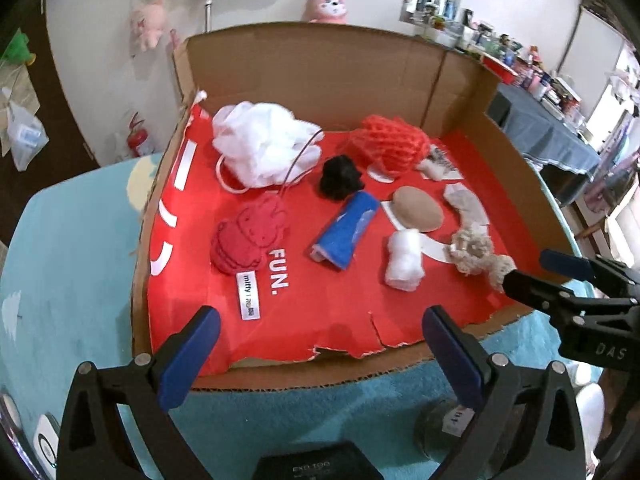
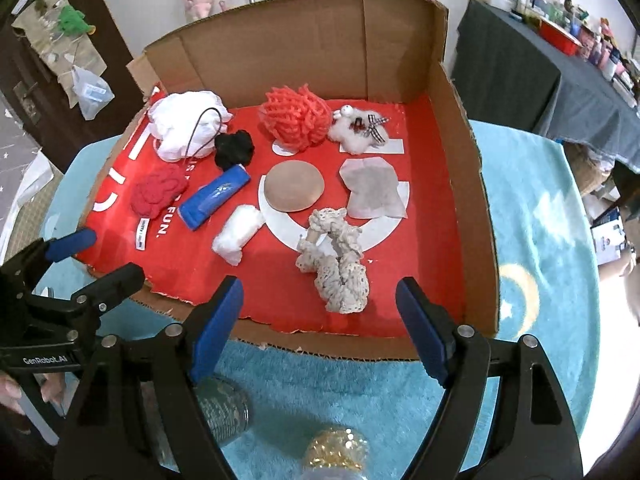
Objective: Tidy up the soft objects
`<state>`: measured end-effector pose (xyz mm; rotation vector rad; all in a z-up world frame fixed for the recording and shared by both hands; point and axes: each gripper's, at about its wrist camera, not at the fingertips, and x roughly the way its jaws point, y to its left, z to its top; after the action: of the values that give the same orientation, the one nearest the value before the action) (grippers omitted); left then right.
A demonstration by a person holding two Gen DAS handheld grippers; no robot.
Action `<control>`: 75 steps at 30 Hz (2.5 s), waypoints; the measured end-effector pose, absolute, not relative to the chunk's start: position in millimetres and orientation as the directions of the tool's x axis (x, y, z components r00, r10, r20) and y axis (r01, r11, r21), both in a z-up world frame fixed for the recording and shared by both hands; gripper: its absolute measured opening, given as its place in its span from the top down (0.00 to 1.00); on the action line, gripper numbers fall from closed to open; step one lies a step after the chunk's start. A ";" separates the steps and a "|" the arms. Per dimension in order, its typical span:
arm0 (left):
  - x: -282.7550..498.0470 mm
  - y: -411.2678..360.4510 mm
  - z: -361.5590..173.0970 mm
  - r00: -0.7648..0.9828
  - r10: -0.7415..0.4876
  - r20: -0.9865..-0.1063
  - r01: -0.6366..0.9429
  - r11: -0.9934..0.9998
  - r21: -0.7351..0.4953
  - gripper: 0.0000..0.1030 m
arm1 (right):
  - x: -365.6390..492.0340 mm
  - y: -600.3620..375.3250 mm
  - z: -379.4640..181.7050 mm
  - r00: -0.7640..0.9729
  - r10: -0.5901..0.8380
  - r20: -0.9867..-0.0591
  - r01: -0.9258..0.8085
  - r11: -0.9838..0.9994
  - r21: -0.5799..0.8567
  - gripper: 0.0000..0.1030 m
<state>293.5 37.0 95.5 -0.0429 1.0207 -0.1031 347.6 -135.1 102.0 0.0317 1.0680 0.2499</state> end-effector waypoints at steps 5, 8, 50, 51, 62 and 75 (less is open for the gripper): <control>299.5 39.3 88.0 0.502 -0.099 -0.859 0.039 0.995 -0.091 0.00 | 353.4 -136.0 92.8 0.443 0.219 -0.869 -0.177 0.972 0.155 0.24; 300.3 36.9 86.8 0.497 -0.104 -0.861 0.047 0.995 -0.093 0.00 | 355.5 -136.4 87.4 0.434 0.213 -0.875 -0.175 0.973 0.150 0.24; 298.6 28.3 76.9 0.487 -0.060 -0.871 0.054 0.998 -0.039 0.00 | 353.6 -136.6 81.2 0.425 0.192 -0.884 -0.171 0.977 0.129 0.24; 298.5 28.3 76.8 0.487 -0.062 -0.871 0.055 0.998 -0.040 0.00 | 353.7 -136.6 81.1 0.425 0.192 -0.884 -0.171 0.977 0.130 0.24; 298.0 28.1 76.8 0.489 -0.062 -0.870 0.057 0.998 -0.039 0.00 | 353.1 -136.7 81.2 0.426 0.191 -0.884 -0.171 0.977 0.129 0.24; 298.0 28.4 76.5 0.489 -0.061 -0.870 0.059 0.998 -0.036 0.00 | 353.1 -136.5 81.4 0.428 0.189 -0.884 -0.171 0.977 0.126 0.24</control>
<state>298.0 28.4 76.5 -0.0016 1.0574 -0.0732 353.1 -136.5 81.4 0.0183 1.1064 0.2249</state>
